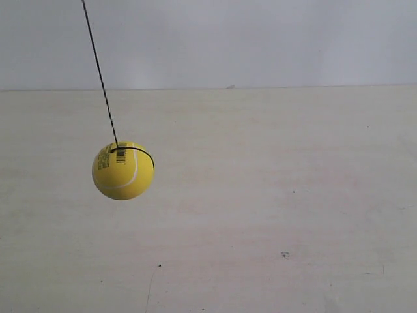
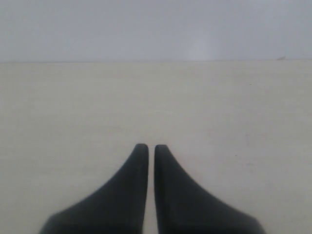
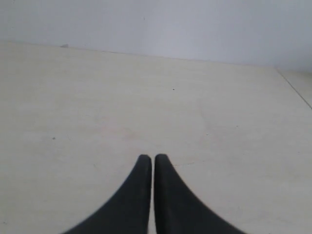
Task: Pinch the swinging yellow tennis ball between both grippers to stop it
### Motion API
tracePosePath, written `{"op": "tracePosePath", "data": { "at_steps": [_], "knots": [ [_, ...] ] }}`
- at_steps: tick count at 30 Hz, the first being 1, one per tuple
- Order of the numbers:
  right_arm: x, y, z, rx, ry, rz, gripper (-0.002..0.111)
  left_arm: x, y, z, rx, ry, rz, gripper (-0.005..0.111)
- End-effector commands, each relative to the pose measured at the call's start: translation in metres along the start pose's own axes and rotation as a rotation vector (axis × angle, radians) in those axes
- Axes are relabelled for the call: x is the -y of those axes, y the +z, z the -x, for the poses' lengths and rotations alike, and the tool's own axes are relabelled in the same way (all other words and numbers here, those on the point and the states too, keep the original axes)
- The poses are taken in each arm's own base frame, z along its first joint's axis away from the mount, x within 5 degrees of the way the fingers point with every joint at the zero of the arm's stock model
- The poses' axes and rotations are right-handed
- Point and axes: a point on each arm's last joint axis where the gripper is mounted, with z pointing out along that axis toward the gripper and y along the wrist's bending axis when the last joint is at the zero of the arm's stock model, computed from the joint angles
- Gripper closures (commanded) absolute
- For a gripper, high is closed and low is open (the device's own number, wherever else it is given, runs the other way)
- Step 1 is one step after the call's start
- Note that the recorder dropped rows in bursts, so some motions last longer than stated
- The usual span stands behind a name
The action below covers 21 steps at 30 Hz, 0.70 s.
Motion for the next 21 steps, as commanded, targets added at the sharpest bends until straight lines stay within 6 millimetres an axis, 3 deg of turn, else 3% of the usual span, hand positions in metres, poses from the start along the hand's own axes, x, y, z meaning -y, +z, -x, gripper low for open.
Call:
{"op": "tracePosePath", "data": {
  "at_steps": [1, 21],
  "knots": [
    [-0.0001, -0.0004, 0.0004, 0.004, -0.008, 0.000, 0.108, -0.0001, -0.0002, 0.0003, 0.007, 0.006, 0.002, 0.102],
    [-0.0004, -0.0005, 0.0018, 0.020, -0.003, 0.004, 0.108, -0.0001, -0.0002, 0.0003, 0.007, 0.006, 0.002, 0.102]
  ]
}}
